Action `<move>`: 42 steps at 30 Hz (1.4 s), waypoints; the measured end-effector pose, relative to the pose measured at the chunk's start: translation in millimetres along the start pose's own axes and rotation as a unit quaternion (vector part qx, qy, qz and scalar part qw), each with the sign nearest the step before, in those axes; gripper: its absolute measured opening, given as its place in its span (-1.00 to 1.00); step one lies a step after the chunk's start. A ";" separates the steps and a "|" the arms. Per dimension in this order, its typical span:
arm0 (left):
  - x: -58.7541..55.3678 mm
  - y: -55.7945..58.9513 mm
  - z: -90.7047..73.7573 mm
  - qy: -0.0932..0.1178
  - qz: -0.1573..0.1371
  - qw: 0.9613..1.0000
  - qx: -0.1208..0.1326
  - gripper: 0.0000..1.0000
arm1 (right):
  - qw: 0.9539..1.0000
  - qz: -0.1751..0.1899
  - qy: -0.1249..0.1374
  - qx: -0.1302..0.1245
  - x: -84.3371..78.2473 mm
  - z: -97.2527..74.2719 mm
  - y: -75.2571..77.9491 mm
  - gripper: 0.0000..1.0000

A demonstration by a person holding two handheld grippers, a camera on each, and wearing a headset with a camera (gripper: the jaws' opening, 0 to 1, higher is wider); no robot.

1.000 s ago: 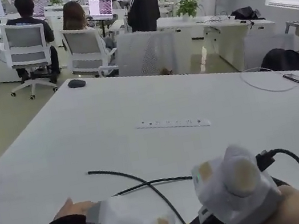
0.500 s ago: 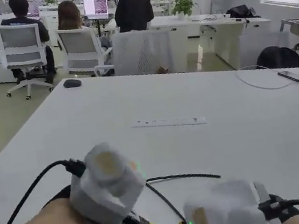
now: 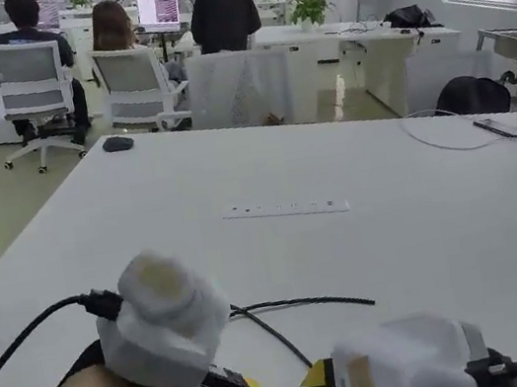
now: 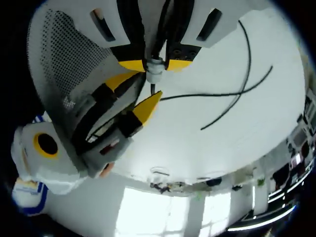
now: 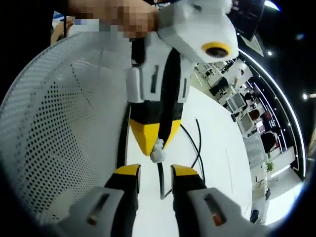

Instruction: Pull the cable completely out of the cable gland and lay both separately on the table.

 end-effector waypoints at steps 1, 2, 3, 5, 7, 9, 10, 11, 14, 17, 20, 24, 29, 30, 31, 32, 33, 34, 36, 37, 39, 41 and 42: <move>2.5 -0.5 -1.3 0.001 0.037 0.999 0.008 -0.68 | 1.000 -0.004 -0.002 -0.005 -0.4 -0.4 1.3 -0.51; 5.0 0.4 -4.4 -0.003 0.074 0.997 0.025 -0.68 | 1.000 -0.006 -0.002 -0.013 -0.4 -0.1 2.2 -0.51; 8.1 2.2 -5.9 -0.001 0.111 0.993 0.035 -0.68 | 1.000 -0.006 0.000 -0.016 0.1 0.2 3.0 -0.51; 8.9 4.1 -6.3 -0.003 0.153 0.987 0.045 -0.68 | 1.000 -0.002 0.009 -0.020 3.4 0.9 3.6 -0.54; 7.8 6.8 -6.2 -0.005 0.195 0.979 0.058 -0.68 | 0.999 -0.001 0.020 -0.026 6.6 0.2 5.2 -0.61; 6.0 8.9 -5.4 -0.002 0.206 0.976 0.063 -0.68 | 0.999 0.000 0.020 -0.030 5.4 -1.1 7.0 -0.75; 4.2 10.8 -4.9 -0.003 0.209 0.976 0.061 -0.68 | 0.999 0.002 0.020 -0.030 4.0 -2.1 7.5 -0.86; 2.3 11.6 -4.8 -0.003 0.211 0.975 0.062 -0.68 | 0.999 0.007 0.023 -0.031 2.5 -3.7 8.7 -0.89; -0.4 9.3 -6.0 -0.018 0.224 0.972 0.066 -0.68 | 0.998 0.052 0.015 -0.033 -4.6 -4.7 6.8 -0.92; -5.3 4.2 -9.1 -0.031 0.216 0.973 0.077 -0.68 | 0.996 0.076 -0.016 -0.043 -16.8 -5.3 8.8 -0.92; -8.7 -2.4 -14.2 -0.042 0.212 0.972 0.094 -0.68 | 0.990 0.108 -0.063 -0.065 -34.9 -8.3 14.1 -0.92; -16.7 -9.2 -22.5 -0.052 0.201 0.973 0.104 -0.69 | 0.976 0.136 -0.133 -0.105 -62.0 -17.9 22.7 -0.91; -32.3 -2.6 -22.0 -0.064 0.197 0.973 0.105 -0.69 | 0.978 0.146 -0.118 -0.095 -59.5 -17.0 19.1 -0.89; -32.5 -1.2 -21.4 -0.064 0.200 0.972 0.104 -0.68 | 0.980 0.150 -0.112 -0.072 -56.6 -12.6 11.6 -0.86; -32.0 -0.1 -20.7 -0.063 0.199 0.973 0.102 -0.68 | 0.982 0.151 -0.099 -0.049 -51.1 -6.9 3.8 -0.79; -31.2 0.0 -20.2 -0.062 0.199 0.973 0.101 -0.68 | 0.985 0.141 -0.094 -0.040 -47.5 -4.1 1.2 -0.70; -30.8 0.1 -19.9 -0.061 0.198 0.973 0.100 -0.68 | 0.988 0.127 -0.081 -0.024 -40.4 -1.1 -2.7 -0.60; -31.4 -0.1 -19.6 -0.062 0.197 0.974 0.098 -0.68 | 0.991 0.117 -0.063 -0.015 -33.2 1.3 -4.4 -0.56; -32.7 -2.5 -21.0 -0.062 0.191 0.975 0.097 -0.68 | 0.993 0.110 -0.041 -0.003 -21.9 3.9 -6.4 -0.58; -32.6 -3.2 -21.6 -0.059 0.187 0.976 0.097 -0.68 | 0.994 0.106 -0.040 0.004 -16.5 5.4 -7.1 -0.57; -31.6 -5.3 -22.2 -0.054 0.179 0.977 0.099 -0.68 | 0.993 0.112 -0.023 0.019 -3.5 13.1 -11.9 -0.55; -32.0 -0.7 -20.0 -0.055 0.187 0.976 0.092 -0.68 | 0.994 0.103 -0.015 0.030 3.0 20.2 -17.2 -0.54; -32.5 2.2 -18.5 -0.059 0.204 0.974 0.084 -0.68 | 0.996 0.072 -0.024 0.041 2.8 23.0 -20.2 -0.53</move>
Point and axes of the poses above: the centre of the closed fingertips' face, and the gripper's own axes: z roughly forward along the fingers, y roughly to its right, x roughly out of its top, the point moved 3 cm from there along -z, roughly backward along the fingers, and after that the axes turned 8 degrees about y, right-handed, at the moved point
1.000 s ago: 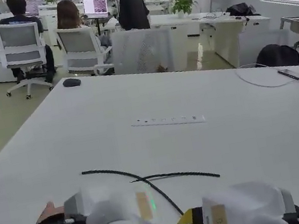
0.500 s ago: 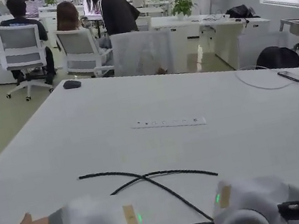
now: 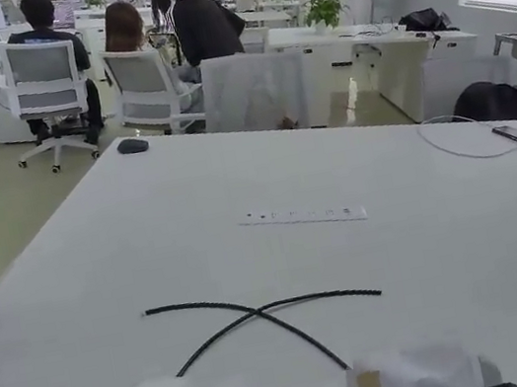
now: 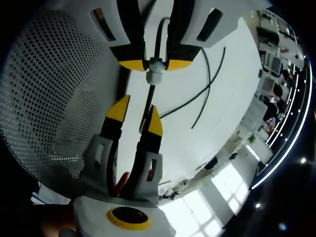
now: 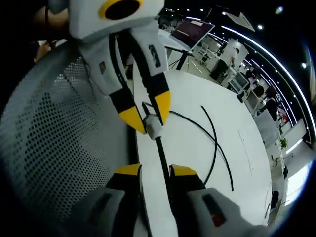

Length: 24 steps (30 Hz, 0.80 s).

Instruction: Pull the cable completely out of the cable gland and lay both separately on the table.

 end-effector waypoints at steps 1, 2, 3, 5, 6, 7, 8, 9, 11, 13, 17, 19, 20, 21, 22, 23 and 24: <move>-0.2 3.4 0.4 -0.004 0.009 1.000 -0.004 -0.68 | 1.000 -0.014 -0.005 0.002 -0.7 0.6 -0.9 -0.55; -0.5 5.1 1.0 -0.006 0.014 1.000 -0.005 -0.68 | 1.000 -0.011 -0.004 0.002 -2.1 0.6 -3.1 -0.64; -0.5 5.0 0.9 -0.006 0.011 1.000 -0.006 -0.68 | 1.000 -0.006 -0.004 0.004 -3.6 -0.9 -3.4 -0.74; 2.4 6.4 1.2 0.005 -0.002 1.000 -0.011 -0.68 | 1.000 -0.003 -0.004 -0.010 -7.0 -5.8 1.0 -0.91; 2.3 3.1 0.2 0.004 -0.001 1.000 -0.002 -0.68 | 1.000 0.013 -0.001 -0.022 -7.5 -6.8 3.6 -0.92; 1.0 1.5 -0.3 0.001 -0.001 1.000 0.002 -0.68 | 0.999 0.018 -0.002 -0.027 -9.2 -7.9 6.1 -0.92; -1.0 0.5 -0.2 -0.001 -0.005 1.000 0.002 -0.68 | 0.999 0.018 -0.007 -0.031 -10.8 -8.2 7.5 -0.92; -3.3 -0.4 -0.6 -0.004 -0.014 1.000 0.003 -0.68 | 0.999 0.025 -0.015 -0.040 -13.9 -9.0 9.7 -0.91; -3.9 -1.8 -1.7 -0.003 -0.023 1.000 0.009 -0.68 | 0.997 0.043 -0.026 -0.056 -20.6 -12.0 12.9 -0.91; -5.5 -2.1 -2.1 -0.006 -0.031 0.999 0.014 -0.68 | 0.995 0.053 -0.045 -0.070 -28.8 -15.0 15.8 -0.91; -6.9 -5.3 -2.7 -0.009 -0.038 0.999 0.020 -0.68 | 0.990 0.063 -0.090 -0.087 -44.8 -17.3 22.1 -0.90; -6.3 -7.0 -3.2 -0.006 -0.042 0.999 0.025 -0.68 | 0.989 0.068 -0.089 -0.092 -45.1 -18.7 23.8 -0.89; -6.4 -7.3 -3.5 -0.006 -0.043 0.999 0.027 -0.68 | 0.990 0.067 -0.090 -0.091 -44.9 -18.5 23.1 -0.88; -8.0 -7.8 -4.2 -0.011 -0.043 0.999 0.031 -0.68 | 0.990 0.064 -0.094 -0.089 -45.4 -17.9 21.7 -0.84; -8.8 -7.5 -4.1 -0.012 -0.042 0.999 0.031 -0.68 | 0.990 0.057 -0.096 -0.085 -44.9 -17.2 19.7 -0.69; -8.6 -7.3 -4.2 -0.011 -0.041 0.999 0.032 -0.68 | 0.993 0.048 -0.083 -0.075 -40.3 -14.5 16.5 -0.59; -7.6 -7.2 -4.2 -0.009 -0.041 0.999 0.032 -0.68 | 0.995 0.045 -0.068 -0.064 -34.7 -11.2 12.8 -0.55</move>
Point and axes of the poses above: the centre of the closed fingertips' face, and the gripper's own axes: z roughly forward along the fingers, y roughly to its right, x roughly out of its top, the point moved 3 cm from there along -z, roughly backward along the fingers, and after that the axes turned 8 degrees about y, right-handed, at the moved point
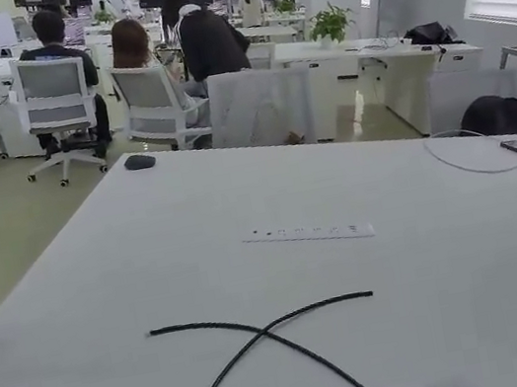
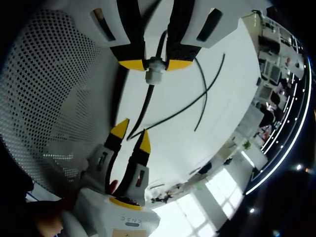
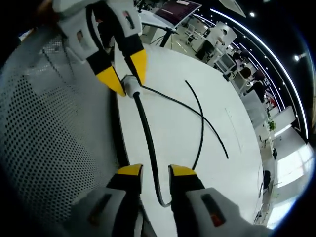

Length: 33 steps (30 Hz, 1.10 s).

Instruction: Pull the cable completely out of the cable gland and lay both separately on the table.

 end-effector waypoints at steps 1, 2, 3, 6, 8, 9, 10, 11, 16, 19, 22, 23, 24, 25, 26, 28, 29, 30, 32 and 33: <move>1.2 0.4 0.0 0.003 0.001 1.000 -0.001 -0.68 | 1.000 -0.013 0.010 0.009 5.8 0.5 -3.3 -0.55; 1.7 0.6 0.0 0.005 0.003 1.000 -0.002 -0.68 | 0.999 -0.024 0.021 0.011 11.1 0.1 -4.1 -0.55; 2.1 0.9 0.2 0.005 0.004 1.000 -0.003 -0.68 | 0.999 -0.024 0.038 0.017 16.3 0.0 -6.1 -0.53; 5.2 3.3 0.1 0.011 0.016 1.000 -0.006 -0.68 | 0.997 -0.014 0.065 0.024 23.7 -2.0 -7.8 -0.52; 6.9 6.9 0.8 0.012 0.026 1.000 -0.011 -0.68 | 0.996 -0.015 0.076 0.032 26.9 -3.5 -10.5 -0.58; 7.4 7.6 0.9 0.012 0.033 0.999 -0.012 -0.68 | 0.996 -0.019 0.083 0.034 29.4 -3.7 -12.4 -0.60; 8.0 7.6 0.8 0.012 0.043 0.999 -0.011 -0.68 | 0.996 -0.022 0.084 0.035 29.9 -3.8 -13.2 -0.66; 7.5 7.4 0.6 0.009 0.045 0.999 -0.010 -0.68 | 0.996 -0.027 0.080 0.034 29.2 -3.4 -13.3 -0.80; 9.7 6.6 -0.2 0.021 0.034 0.999 -0.010 -0.68 | 0.997 -0.015 0.078 0.017 26.6 -4.9 -7.3 -0.92; 5.3 0.9 -1.6 0.010 0.032 0.999 0.004 -0.68 | 0.999 -0.007 0.040 -0.004 13.3 -5.1 -0.2 -0.92; 5.5 -1.5 -2.8 0.012 0.025 1.000 0.012 -0.68 | 0.999 0.022 0.019 -0.025 2.7 -6.8 8.2 -0.92; 4.9 -2.5 -3.0 0.010 0.023 1.000 0.015 -0.68 | 0.999 0.023 0.010 -0.026 -0.5 -6.6 9.3 -0.92; 4.5 -3.1 -2.9 0.009 0.021 1.000 0.016 -0.68 | 0.999 0.026 0.003 -0.026 -3.1 -6.1 9.3 -0.92; 3.9 -3.5 -2.8 0.008 0.019 1.000 0.016 -0.68 | 0.999 0.028 -0.004 -0.025 -5.2 -5.4 9.4 -0.91; 3.6 -3.6 -2.7 0.008 0.018 1.000 0.016 -0.68 | 0.999 0.029 -0.009 -0.024 -6.7 -4.6 9.5 -0.91; 2.6 -3.8 -2.8 0.003 0.022 1.000 0.018 -0.68 | 0.999 0.029 -0.010 -0.013 -6.3 -3.6 6.1 -0.88; 2.5 -4.0 -2.7 0.002 0.026 0.999 0.018 -0.68 | 1.000 0.025 -0.010 -0.010 -5.4 -3.0 4.6 -0.78; 2.8 -3.5 -2.6 0.003 0.026 1.000 0.017 -0.68 | 1.000 0.023 -0.007 -0.008 -3.4 -2.8 3.2 -0.67; 4.3 -2.3 -2.3 0.006 0.030 0.999 0.013 -0.68 | 1.000 0.009 0.020 -0.004 7.2 -2.0 0.8 -0.54; 4.7 -1.7 -2.0 0.005 0.035 0.999 0.011 -0.68 | 0.999 0.003 0.036 0.005 13.5 -2.8 -1.7 -0.56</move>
Point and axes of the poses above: the centre of the closed fingertips' face, and the gripper's own axes: z roughly forward along the fingers, y roughly to its right, x roughly out of its top, the point moved 3 cm from there along -z, roughly backward along the fingers, and after that the axes turned 8 degrees about y, right-handed, at the moved point
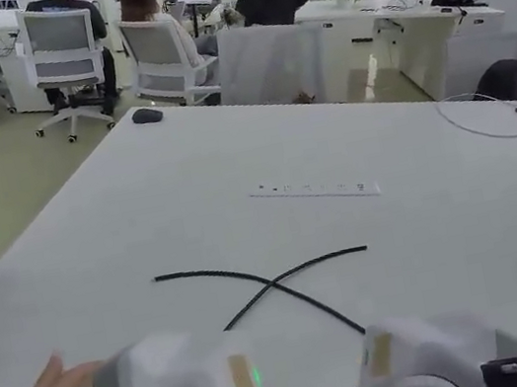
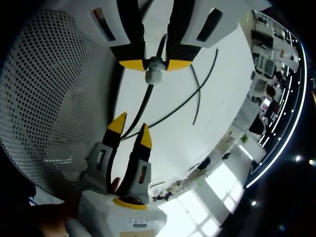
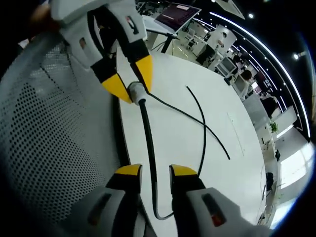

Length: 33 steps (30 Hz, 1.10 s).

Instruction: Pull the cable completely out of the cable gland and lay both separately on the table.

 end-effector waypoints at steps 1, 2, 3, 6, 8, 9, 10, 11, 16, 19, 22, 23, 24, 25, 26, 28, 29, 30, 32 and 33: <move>0.1 0.3 0.2 0.000 0.003 1.000 -0.001 -0.68 | 1.000 -0.001 0.011 -0.002 4.3 -0.5 0.4 -0.57; 0.4 0.6 0.2 0.001 0.005 1.000 -0.003 -0.68 | 1.000 -0.007 0.024 -0.003 9.2 -1.2 0.9 -0.55; 1.0 1.0 0.3 0.002 0.006 1.000 -0.004 -0.68 | 1.000 -0.008 0.030 -0.002 11.3 -1.8 0.4 -0.52; 3.5 4.0 1.9 0.004 0.014 1.000 -0.012 -0.68 | 0.999 -0.013 0.043 0.011 14.9 -1.4 -4.0 -0.54; 4.4 6.4 2.8 0.004 0.023 1.000 -0.016 -0.68 | 0.999 -0.020 0.045 0.017 16.1 -0.2 -6.0 -0.53; 4.5 6.6 3.0 0.003 0.026 1.000 -0.017 -0.68 | 0.999 -0.022 0.044 0.020 16.2 0.1 -6.8 -0.55; 4.6 6.5 2.9 0.003 0.027 0.999 -0.016 -0.68 | 0.999 -0.023 0.044 0.021 16.4 0.1 -7.4 -0.55; 4.8 6.2 2.7 0.003 0.028 0.999 -0.015 -0.68 | 0.998 -0.024 0.045 0.022 16.6 -0.3 -8.0 -0.55; 6.7 6.3 2.9 0.007 0.030 0.999 -0.015 -0.68 | 0.998 -0.026 0.051 0.019 17.8 -1.5 -6.8 -0.60; 6.5 5.8 3.0 0.006 0.030 0.999 -0.014 -0.68 | 0.998 -0.027 0.055 0.019 18.6 -1.8 -6.7 -0.64; 8.2 6.4 3.2 0.010 0.033 0.999 -0.015 -0.68 | 0.998 -0.028 0.057 0.019 18.7 -2.6 -6.3 -0.71; 8.7 7.0 3.4 0.011 0.033 0.999 -0.016 -0.68 | 0.998 -0.027 0.060 0.020 19.5 -3.0 -6.5 -0.71; 8.7 7.9 3.8 0.009 0.037 0.999 -0.017 -0.68 | 0.997 -0.028 0.068 0.024 22.0 -4.2 -7.8 -0.75; 8.5 8.2 4.2 0.008 0.038 0.999 -0.017 -0.68 | 0.996 -0.028 0.075 0.030 24.1 -4.9 -9.7 -0.86; 7.1 8.2 4.4 0.003 0.035 0.999 -0.017 -0.68 | 0.996 -0.029 0.079 0.037 26.0 -4.8 -12.4 -0.90; 7.4 8.7 5.7 0.006 0.030 0.999 -0.020 -0.68 | 0.996 -0.032 0.073 0.030 24.0 -4.3 -11.8 -0.92; 7.7 8.2 5.1 0.008 0.029 0.999 -0.019 -0.68 | 0.996 -0.033 0.073 0.024 24.0 -5.0 -9.9 -0.92; 8.4 7.1 5.0 0.009 0.029 0.999 -0.016 -0.68 | 0.997 -0.030 0.075 0.020 23.7 -4.8 -8.1 -0.92; 5.9 4.6 5.4 0.003 0.029 1.000 -0.010 -0.68 | 0.998 -0.016 0.055 0.010 15.1 -5.0 -3.1 -0.92; 5.2 4.1 5.5 0.001 0.025 1.000 -0.009 -0.68 | 0.999 -0.005 0.039 0.003 8.8 -5.0 -0.3 -0.92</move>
Point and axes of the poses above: the centre of the closed fingertips' face, and the gripper's own axes: z roughly forward along the fingers, y roughly to its right, x roughly out of its top, the point moved 3 cm from there along -z, roughly backward along the fingers, and after that the axes turned 8 degrees about y, right-handed, at the moved point
